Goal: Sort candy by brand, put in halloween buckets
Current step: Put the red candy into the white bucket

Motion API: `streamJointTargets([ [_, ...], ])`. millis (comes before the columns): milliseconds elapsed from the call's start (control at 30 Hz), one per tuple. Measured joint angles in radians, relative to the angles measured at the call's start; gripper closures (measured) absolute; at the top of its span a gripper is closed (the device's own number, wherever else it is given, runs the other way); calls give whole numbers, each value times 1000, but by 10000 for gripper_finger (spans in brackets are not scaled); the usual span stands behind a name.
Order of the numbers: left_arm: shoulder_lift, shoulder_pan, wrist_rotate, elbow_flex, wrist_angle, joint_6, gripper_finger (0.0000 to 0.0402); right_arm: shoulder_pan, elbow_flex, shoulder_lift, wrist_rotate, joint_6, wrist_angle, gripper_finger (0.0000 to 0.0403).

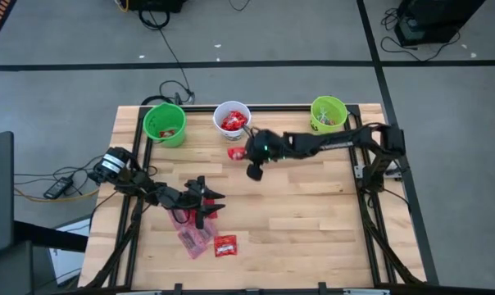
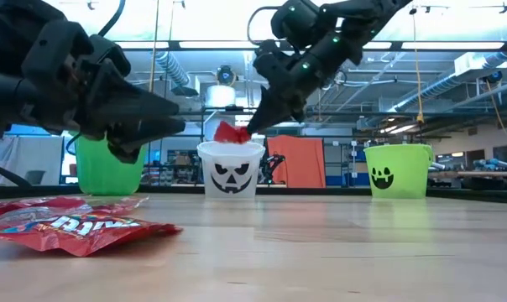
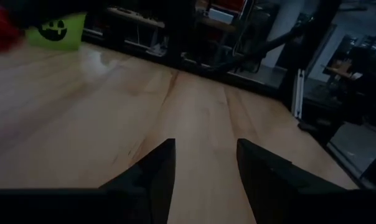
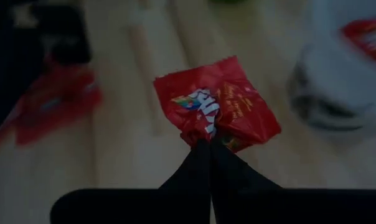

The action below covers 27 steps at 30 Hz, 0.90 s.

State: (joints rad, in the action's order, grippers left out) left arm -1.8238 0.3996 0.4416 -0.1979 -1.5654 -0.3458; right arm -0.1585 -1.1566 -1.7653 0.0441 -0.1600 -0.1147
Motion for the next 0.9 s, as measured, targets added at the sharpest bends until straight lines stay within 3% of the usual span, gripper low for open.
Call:
streamJointTargets([
  [233, 1, 0, 0, -8, 9, 0, 224, -137, -107, 0, -4, 56, -12, 401],
  [467, 0, 0, 0, -11, 21, 23, 224, -258, -136, 0, -79, 9, 75, 392],
  [667, 0, 0, -8, -24, 31, 34, 222, -296, -136, -15, -174, -4, 138, 334],
  [900, 0, 7, -130, -90, 125, 80, 194, -290, -136, -17, -256, -5, 144, 241],
])
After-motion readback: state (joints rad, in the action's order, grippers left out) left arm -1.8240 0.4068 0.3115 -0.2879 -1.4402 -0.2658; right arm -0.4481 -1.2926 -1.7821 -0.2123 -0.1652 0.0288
